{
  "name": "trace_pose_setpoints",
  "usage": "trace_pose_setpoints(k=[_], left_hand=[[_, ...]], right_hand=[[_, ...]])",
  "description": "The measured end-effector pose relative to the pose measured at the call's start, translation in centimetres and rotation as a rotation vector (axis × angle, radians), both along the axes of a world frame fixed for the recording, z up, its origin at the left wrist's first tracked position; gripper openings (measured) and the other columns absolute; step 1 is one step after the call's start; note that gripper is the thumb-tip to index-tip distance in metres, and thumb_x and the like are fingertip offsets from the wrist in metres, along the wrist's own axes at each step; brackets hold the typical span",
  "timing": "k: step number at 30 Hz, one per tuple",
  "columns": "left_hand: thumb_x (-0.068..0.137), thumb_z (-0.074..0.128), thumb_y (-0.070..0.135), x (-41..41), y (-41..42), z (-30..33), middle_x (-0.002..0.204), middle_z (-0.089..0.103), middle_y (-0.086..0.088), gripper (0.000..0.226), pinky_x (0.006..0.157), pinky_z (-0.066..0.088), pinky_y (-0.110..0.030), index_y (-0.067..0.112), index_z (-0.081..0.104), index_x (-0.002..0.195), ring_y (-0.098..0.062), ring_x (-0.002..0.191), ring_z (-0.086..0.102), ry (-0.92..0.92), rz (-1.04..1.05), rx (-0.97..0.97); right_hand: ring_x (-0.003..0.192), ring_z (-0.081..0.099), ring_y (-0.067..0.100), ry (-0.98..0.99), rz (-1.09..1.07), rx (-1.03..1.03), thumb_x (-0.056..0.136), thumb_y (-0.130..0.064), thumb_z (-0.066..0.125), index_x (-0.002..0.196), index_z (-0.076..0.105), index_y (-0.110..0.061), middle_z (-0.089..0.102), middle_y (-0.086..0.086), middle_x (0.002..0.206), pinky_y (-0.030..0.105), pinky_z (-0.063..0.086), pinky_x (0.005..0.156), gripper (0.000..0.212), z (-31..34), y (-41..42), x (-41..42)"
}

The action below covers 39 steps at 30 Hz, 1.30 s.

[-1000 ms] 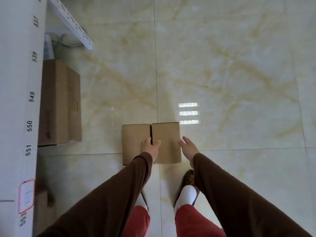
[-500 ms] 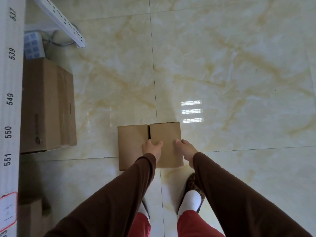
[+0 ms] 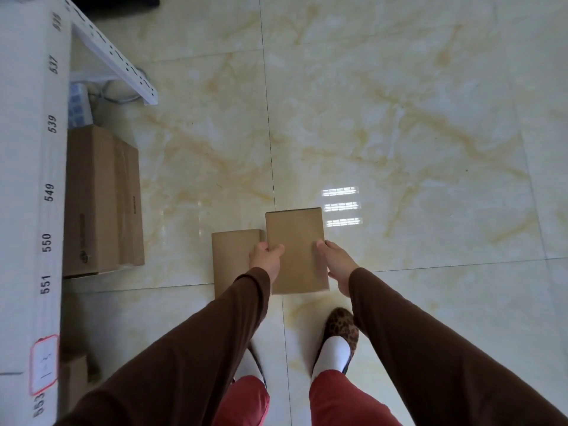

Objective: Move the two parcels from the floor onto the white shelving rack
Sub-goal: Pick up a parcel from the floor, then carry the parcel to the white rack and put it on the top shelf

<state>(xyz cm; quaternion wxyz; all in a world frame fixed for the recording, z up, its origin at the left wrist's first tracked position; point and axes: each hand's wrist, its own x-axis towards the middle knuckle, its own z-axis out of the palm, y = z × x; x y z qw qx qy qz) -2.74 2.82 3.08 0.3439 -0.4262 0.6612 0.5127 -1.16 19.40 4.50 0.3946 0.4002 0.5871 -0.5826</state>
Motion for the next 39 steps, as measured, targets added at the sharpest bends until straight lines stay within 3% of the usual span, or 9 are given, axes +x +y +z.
trace_pose_setpoints(k=[6, 12, 16, 22, 25, 28, 32, 34, 39], left_hand=[[0.095, 0.063, 0.021, -3.5, 1.2, 13.1, 0.131, 0.058, -0.019, 0.046, 0.109, 0.044, -0.047, 0.002, 0.044, 0.133, -0.032, 0.117, 0.059, 0.143, -0.012, -0.008], [0.097, 0.059, 0.026, -7.2, 2.3, 30.1, 0.116, 0.055, -0.009, 0.033, 0.086, 0.042, -0.031, 0.010, 0.050, 0.124, -0.022, 0.100, 0.050, 0.335, 0.054, 0.092], [0.097, 0.059, 0.029, -9.3, 3.6, 42.2, 0.109, 0.057, -0.006, 0.017, 0.087, 0.044, -0.033, 0.018, 0.051, 0.107, -0.017, 0.098, 0.054, 0.463, 0.133, 0.226], [0.103, 0.040, 0.048, -10.7, 4.8, 58.3, 0.135, 0.060, -0.002, 0.051, 0.118, 0.031, -0.042, 0.014, 0.052, 0.138, -0.019, 0.129, 0.054, 0.554, 0.154, 0.441], [0.100, 0.031, 0.061, -11.4, 5.2, 63.3, 0.136, 0.058, -0.003, 0.068, 0.119, 0.028, -0.046, 0.012, 0.053, 0.141, -0.024, 0.133, 0.051, 0.532, 0.136, 0.516], [0.093, 0.017, 0.075, -11.8, 5.6, 67.0, 0.135, 0.058, -0.007, 0.088, 0.121, 0.022, -0.052, 0.010, 0.052, 0.143, -0.026, 0.131, 0.051, 0.481, 0.072, 0.637], [0.075, 0.011, 0.092, -12.0, 6.1, 70.1, 0.126, 0.064, -0.014, 0.114, 0.119, 0.025, -0.058, 0.009, 0.053, 0.141, -0.029, 0.116, 0.061, 0.369, 0.006, 0.751], [0.069, 0.014, 0.096, -12.1, 6.5, 70.9, 0.137, 0.061, -0.019, 0.120, 0.116, 0.031, -0.058, 0.008, 0.052, 0.141, -0.034, 0.122, 0.060, 0.326, -0.010, 0.771], [0.087, 0.026, 0.081, -12.6, 7.9, 72.3, 0.148, 0.054, -0.019, 0.089, 0.112, 0.038, -0.060, 0.018, 0.057, 0.141, -0.038, 0.128, 0.054, 0.287, -0.018, 0.864]], right_hand=[[0.117, 0.056, 0.017, 0.146, -0.065, -0.003, 0.106, -0.040, 0.042, 0.127, 0.054, -0.021, 0.060, -0.002, 0.132, 0.031, 0.039, 0.094, 0.031, 12.0, 1.3, -2.5], [0.140, 0.047, 0.017, 0.348, -0.147, 0.017, 0.080, -0.066, 0.056, 0.158, 0.034, -0.029, 0.048, -0.006, 0.154, 0.042, 0.033, 0.118, 0.089, 28.5, 2.9, -5.7], [0.141, 0.039, 0.008, 0.598, -0.160, 0.051, 0.101, -0.052, 0.048, 0.162, 0.025, -0.029, 0.039, -0.010, 0.157, 0.027, 0.031, 0.108, 0.069, 40.8, 4.0, -7.3], [0.134, 0.046, 0.001, 0.906, -0.202, 0.153, 0.103, -0.055, 0.038, 0.150, 0.045, -0.033, 0.048, -0.011, 0.149, 0.023, 0.039, 0.108, 0.052, 55.0, 6.6, -8.1], [0.118, 0.047, -0.018, 1.025, -0.180, 0.199, 0.106, -0.048, 0.036, 0.145, 0.049, -0.029, 0.053, -0.013, 0.139, 0.004, 0.038, 0.088, 0.044, 60.4, 8.4, -8.6], [0.101, 0.049, -0.027, 1.116, -0.140, 0.253, 0.107, -0.043, 0.036, 0.137, 0.054, -0.023, 0.058, -0.018, 0.126, -0.004, 0.037, 0.078, 0.040, 64.8, 10.2, -8.9], [0.095, 0.054, -0.015, 1.245, -0.132, 0.291, 0.108, -0.039, 0.039, 0.123, 0.061, -0.014, 0.063, -0.011, 0.110, 0.003, 0.039, 0.079, 0.037, 68.7, 12.7, -9.9], [0.097, 0.056, -0.010, 1.288, -0.121, 0.280, 0.107, -0.040, 0.041, 0.116, 0.064, -0.015, 0.064, -0.007, 0.108, 0.007, 0.041, 0.082, 0.035, 70.1, 13.9, -10.5], [0.121, 0.059, 0.001, 1.367, -0.072, 0.271, 0.104, -0.047, 0.043, 0.111, 0.068, -0.016, 0.067, -0.016, 0.123, 0.024, 0.044, 0.102, 0.040, 72.3, 15.4, -12.2]])
